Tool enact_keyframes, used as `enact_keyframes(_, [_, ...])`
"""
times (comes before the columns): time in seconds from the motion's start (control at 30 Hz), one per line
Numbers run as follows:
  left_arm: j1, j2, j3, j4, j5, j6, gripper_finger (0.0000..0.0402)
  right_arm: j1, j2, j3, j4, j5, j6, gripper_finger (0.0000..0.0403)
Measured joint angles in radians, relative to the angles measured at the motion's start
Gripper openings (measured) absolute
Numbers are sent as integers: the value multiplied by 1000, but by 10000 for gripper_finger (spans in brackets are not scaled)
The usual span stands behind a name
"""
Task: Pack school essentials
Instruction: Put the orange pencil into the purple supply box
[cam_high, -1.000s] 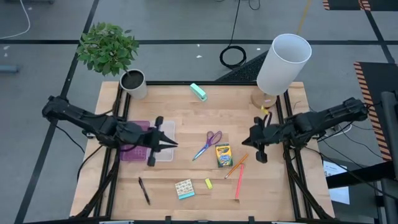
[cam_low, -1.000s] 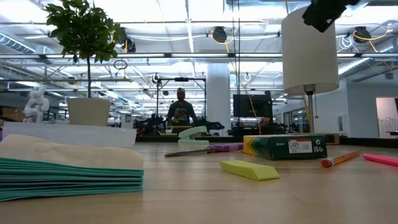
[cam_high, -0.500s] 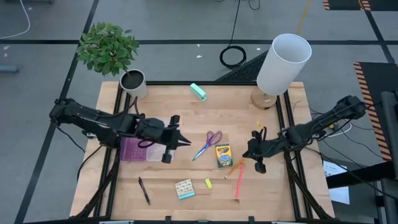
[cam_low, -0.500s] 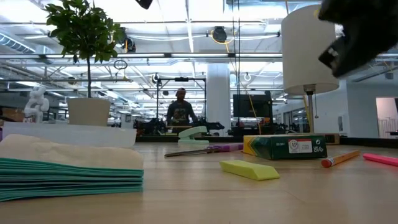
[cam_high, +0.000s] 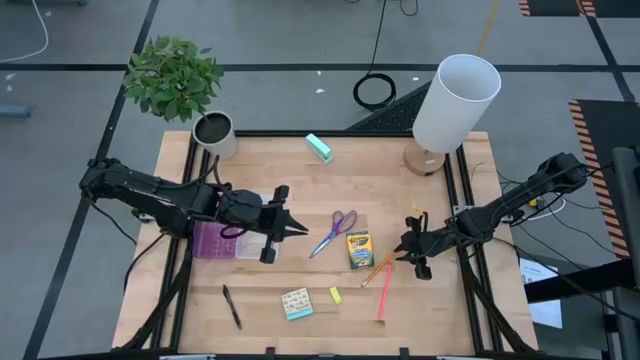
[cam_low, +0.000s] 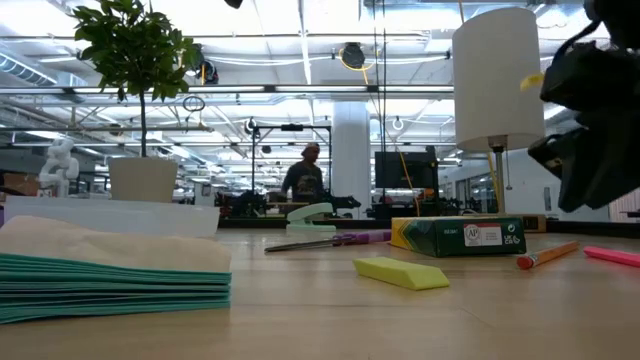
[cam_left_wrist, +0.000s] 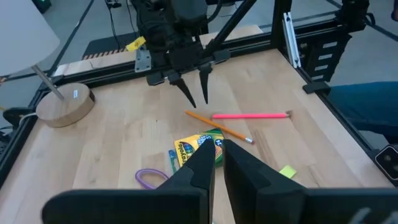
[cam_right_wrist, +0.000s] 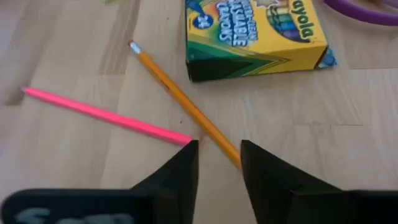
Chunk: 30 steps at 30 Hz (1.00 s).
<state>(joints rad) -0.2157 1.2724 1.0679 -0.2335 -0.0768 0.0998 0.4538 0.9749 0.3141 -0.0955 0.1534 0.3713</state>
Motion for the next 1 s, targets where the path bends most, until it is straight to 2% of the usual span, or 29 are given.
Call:
enact_keyframes(0.13, [0, 0, 0, -1, -1, 9, 35, 0, 0, -42, 69, 3, -20, 148])
enact_keyframes(0.27, [0, 0, 0, 0, -2, 23, 35, 0, 0, -61, 77, 7, -25, 151])
enact_keyframes(0.47, [0, 0, 0, 3, -2, 27, 35, -2, 20, -68, 80, 46, -79, 140])
enact_keyframes(0.77, [0, 0, 0, 6, -3, 45, 35, -2, 126, -69, 148, 53, -172, 125])
enact_keyframes(1.0, [0, 0, 0, 7, -3, 46, 35, -2, 188, -66, 171, 50, -179, 96])
